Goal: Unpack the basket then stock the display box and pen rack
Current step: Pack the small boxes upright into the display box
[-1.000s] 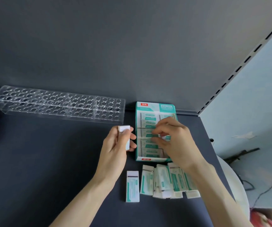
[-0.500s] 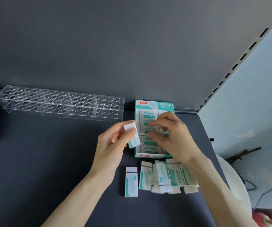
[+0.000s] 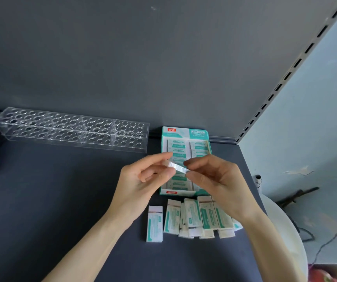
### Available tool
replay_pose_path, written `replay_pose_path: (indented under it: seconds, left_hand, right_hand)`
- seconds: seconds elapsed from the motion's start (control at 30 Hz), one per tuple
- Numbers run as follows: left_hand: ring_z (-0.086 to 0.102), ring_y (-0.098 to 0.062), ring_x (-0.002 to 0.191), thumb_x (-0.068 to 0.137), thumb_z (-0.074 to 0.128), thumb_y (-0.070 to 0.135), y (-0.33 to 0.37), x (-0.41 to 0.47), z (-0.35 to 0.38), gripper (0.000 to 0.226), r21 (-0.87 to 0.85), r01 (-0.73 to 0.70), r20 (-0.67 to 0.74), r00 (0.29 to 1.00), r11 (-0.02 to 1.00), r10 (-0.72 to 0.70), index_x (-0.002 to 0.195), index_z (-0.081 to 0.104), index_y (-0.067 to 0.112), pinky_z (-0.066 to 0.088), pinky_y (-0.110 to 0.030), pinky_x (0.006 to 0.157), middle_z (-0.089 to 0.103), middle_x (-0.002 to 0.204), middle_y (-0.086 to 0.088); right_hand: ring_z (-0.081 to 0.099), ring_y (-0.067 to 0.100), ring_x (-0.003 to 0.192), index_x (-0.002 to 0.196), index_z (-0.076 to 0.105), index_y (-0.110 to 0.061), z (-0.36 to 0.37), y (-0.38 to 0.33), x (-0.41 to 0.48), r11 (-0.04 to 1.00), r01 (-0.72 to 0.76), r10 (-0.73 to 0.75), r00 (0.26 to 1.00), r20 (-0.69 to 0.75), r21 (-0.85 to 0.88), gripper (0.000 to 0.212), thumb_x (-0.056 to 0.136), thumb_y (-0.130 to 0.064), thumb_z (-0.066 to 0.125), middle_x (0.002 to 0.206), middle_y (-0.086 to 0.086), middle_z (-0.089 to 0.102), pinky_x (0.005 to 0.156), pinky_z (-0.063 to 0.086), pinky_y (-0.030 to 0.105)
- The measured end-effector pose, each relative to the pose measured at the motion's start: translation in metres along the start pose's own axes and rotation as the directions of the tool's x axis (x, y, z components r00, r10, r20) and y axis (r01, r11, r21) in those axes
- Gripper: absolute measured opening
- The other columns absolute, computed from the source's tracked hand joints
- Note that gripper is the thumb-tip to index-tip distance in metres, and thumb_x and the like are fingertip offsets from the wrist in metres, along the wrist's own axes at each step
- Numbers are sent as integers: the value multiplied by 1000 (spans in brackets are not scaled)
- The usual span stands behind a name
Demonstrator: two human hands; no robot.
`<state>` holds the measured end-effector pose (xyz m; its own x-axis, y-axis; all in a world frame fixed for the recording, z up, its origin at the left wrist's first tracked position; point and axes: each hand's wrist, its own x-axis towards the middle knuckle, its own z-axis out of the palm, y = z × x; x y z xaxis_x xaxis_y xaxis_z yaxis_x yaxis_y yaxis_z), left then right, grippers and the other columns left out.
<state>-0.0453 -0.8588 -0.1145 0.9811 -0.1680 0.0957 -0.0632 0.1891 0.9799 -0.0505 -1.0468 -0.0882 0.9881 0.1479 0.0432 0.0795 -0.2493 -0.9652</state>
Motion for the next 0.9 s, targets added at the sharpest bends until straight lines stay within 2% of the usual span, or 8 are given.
replay_pose_path:
  seconds: [0.1, 0.2, 0.27, 0.37, 0.43, 0.57, 0.7, 0.9]
  left_hand:
    - [66, -14, 101, 77, 69, 23, 0, -1, 0, 41, 101, -21, 59, 998, 995, 15, 118, 66, 19, 52, -22, 83, 71, 107, 1]
    - [55, -3, 111, 75, 66, 39, -2, -2, -1, 43, 389, -60, 43, 998, 919, 47, 117, 59, 40, 40, -19, 89, 63, 115, 25]
    - [45, 3, 119, 69, 65, 52, -4, -2, -2, 51, 510, -23, 19, 1000, 860, 15, 117, 49, 50, 32, -17, 97, 52, 119, 36]
    - [32, -2, 133, 67, 73, 55, -7, -3, -2, 70, 556, 83, 22, 993, 827, -115, 127, 36, 55, 27, -39, 113, 39, 130, 38]
    - [32, -8, 136, 70, 76, 48, -8, -2, -2, 72, 586, 65, 52, 992, 807, -118, 129, 35, 54, 26, -45, 113, 39, 134, 36]
    - [31, -12, 138, 73, 76, 41, -11, -2, -2, 82, 612, 67, 40, 993, 788, -115, 144, 36, 33, 27, -44, 114, 39, 144, 23]
    - [32, -12, 137, 72, 75, 42, -11, -3, -1, 81, 613, 50, 37, 995, 788, -92, 143, 38, 34, 28, -43, 113, 40, 143, 24]
    - [32, -14, 137, 70, 75, 43, -14, -2, -2, 83, 613, 68, 25, 994, 787, -104, 143, 37, 35, 29, -44, 113, 39, 144, 23]
  right_hand:
    - [67, 13, 83, 86, 68, -20, -4, 1, -2, 998, -3, 3, 1000, 6, -64, 16, 80, -5, 70, 91, -6, 71, 77, 53, 22]
    - [63, 5, 82, 86, 67, -32, -12, 0, -3, 966, -3, -17, 997, -73, -257, 26, 78, -8, 73, 86, -15, 68, 77, 50, 16]
    - [60, -2, 85, 90, 68, -32, -19, 0, -3, 901, 23, -82, 990, -118, -434, 27, 79, -7, 72, 92, -24, 64, 78, 45, 9]
    - [56, -2, 85, 96, 73, -21, -27, 2, -2, 792, 19, -120, 985, -126, -610, 22, 79, -6, 71, 99, -22, 61, 79, 39, 3]
    - [55, 3, 85, 95, 74, -17, -27, 4, 0, 731, 13, -129, 984, -119, -682, 20, 80, -4, 71, 103, -14, 63, 81, 40, 11]
    - [54, 13, 89, 91, 74, -11, -23, 8, 5, 658, 22, -137, 986, -91, -753, 14, 83, -2, 66, 104, -5, 63, 76, 43, 25]
    - [45, 17, 90, 94, 73, -11, -19, 10, 10, 619, 48, -117, 993, -31, -784, 13, 85, -6, 65, 105, -3, 64, 75, 42, 26]
    - [53, 20, 92, 92, 72, -9, -15, 10, 18, 615, 57, -122, 992, -23, -786, 12, 84, -4, 64, 103, -3, 65, 79, 48, 34]
